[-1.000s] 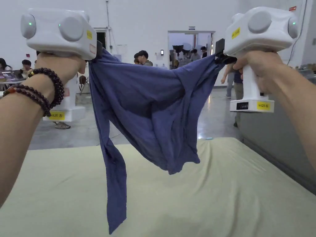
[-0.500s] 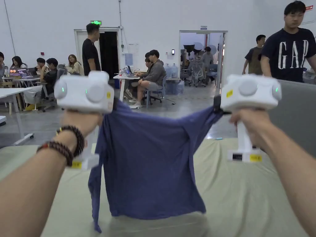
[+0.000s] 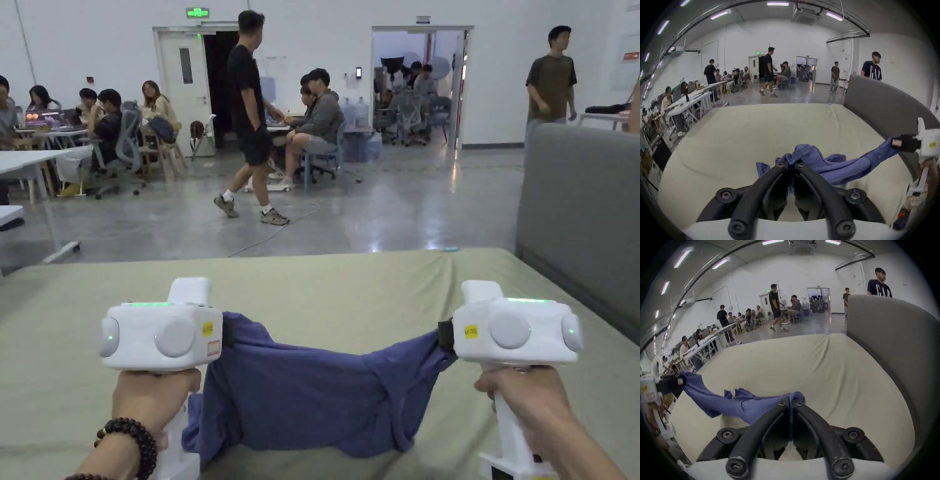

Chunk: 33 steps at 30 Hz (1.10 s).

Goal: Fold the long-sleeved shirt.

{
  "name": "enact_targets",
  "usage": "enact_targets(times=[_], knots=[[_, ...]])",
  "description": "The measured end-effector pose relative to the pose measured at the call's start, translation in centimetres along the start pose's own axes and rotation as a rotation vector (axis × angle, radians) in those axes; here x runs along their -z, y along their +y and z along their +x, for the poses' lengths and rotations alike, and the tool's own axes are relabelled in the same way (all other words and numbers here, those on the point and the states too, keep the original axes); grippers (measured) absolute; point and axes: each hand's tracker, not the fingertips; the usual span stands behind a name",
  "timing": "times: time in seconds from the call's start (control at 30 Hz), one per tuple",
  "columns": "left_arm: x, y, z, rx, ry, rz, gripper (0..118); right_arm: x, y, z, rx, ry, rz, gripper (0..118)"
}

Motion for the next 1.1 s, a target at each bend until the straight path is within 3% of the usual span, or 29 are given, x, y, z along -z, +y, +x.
enact_targets(times=[0.17,0.43,0.53,0.67,0.7,0.8,0.83,0.9,0.93,0.97,1.0,1.03,1.1], knots=[[-7.0,-9.6,1.3,-0.042,0.019,0.017,0,-6.8,-10.4,-1.2,-0.028,0.019,-0.039,0],[-12.5,-28.1,1.4,-0.093,0.066,-0.297,0,-11.2,-26.5,-1.4,-0.097,-0.016,-0.329,0],[-12.2,-32.1,0.6,-0.152,0.048,-0.353,0,-10.1,-29.6,-1.7,-0.129,-0.059,-0.43,0],[-12.1,-33.1,-0.4,-0.242,0.005,-0.316,2,-9.3,-30.2,-2.2,-0.148,-0.044,-0.44,1],[-12.7,-32.5,-0.2,-0.224,0.02,-0.311,21,-10.0,-29.6,-2.2,-0.155,-0.048,-0.437,19],[-15.4,-30.7,0.1,-0.179,0.024,-0.225,117,-12.3,-27.7,-2.0,-0.172,-0.079,-0.367,114],[-16.5,-30.0,0.1,-0.172,0.017,-0.182,118,-13.5,-27.0,-1.9,-0.167,-0.065,-0.318,116],[-18.0,-28.7,0.2,-0.17,0.03,-0.122,118,-14.8,-25.6,-1.7,-0.149,-0.053,-0.257,115],[-18.2,-28.0,0.1,-0.172,0.033,-0.12,118,-15.3,-24.9,-1.7,-0.141,-0.059,-0.246,109],[-18.2,-27.4,0.1,-0.175,0.032,-0.129,114,-15.8,-24.7,-1.7,-0.127,-0.052,-0.236,89],[-18.1,-27.0,0.1,-0.181,0.044,-0.141,72,-16.1,-24.3,-1.8,-0.12,-0.039,-0.22,26],[-18.2,-26.7,0.3,-0.173,0.04,-0.138,7,-16.2,-24.2,-1.8,-0.122,-0.035,-0.219,0],[-17.6,-26.5,1.0,-0.133,0.061,-0.068,0,-16.3,-24.9,-2.9,-0.129,-0.065,-0.195,0]])
